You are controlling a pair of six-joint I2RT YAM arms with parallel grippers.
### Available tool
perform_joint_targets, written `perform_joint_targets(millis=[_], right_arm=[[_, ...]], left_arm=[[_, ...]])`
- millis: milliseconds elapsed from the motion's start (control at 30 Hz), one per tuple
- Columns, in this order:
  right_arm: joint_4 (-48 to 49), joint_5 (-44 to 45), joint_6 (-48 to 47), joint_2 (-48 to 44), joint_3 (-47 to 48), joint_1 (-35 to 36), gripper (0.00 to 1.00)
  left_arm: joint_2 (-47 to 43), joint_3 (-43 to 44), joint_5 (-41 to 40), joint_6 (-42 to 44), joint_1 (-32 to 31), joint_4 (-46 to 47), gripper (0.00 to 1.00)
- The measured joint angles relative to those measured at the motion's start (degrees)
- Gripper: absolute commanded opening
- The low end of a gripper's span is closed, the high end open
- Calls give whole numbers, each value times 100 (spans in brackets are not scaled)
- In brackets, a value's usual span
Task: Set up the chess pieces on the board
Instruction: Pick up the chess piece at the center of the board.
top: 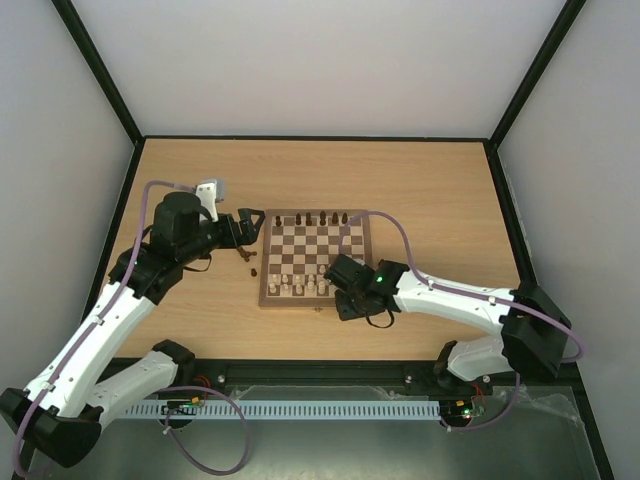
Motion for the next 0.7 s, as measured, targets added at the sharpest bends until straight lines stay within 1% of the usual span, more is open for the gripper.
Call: perform_joint_targets(millis=[333, 467, 700], right_arm=[[122, 26, -7, 435, -11, 7, 36], [184, 26, -9, 601, -11, 13, 33], [269, 24, -31, 756, -9, 31, 31]], left_arm=[[4, -39, 0, -2, 0, 42, 100], [11, -39, 0, -2, 0, 63, 99], [20, -55, 0, 0, 0, 92, 99]])
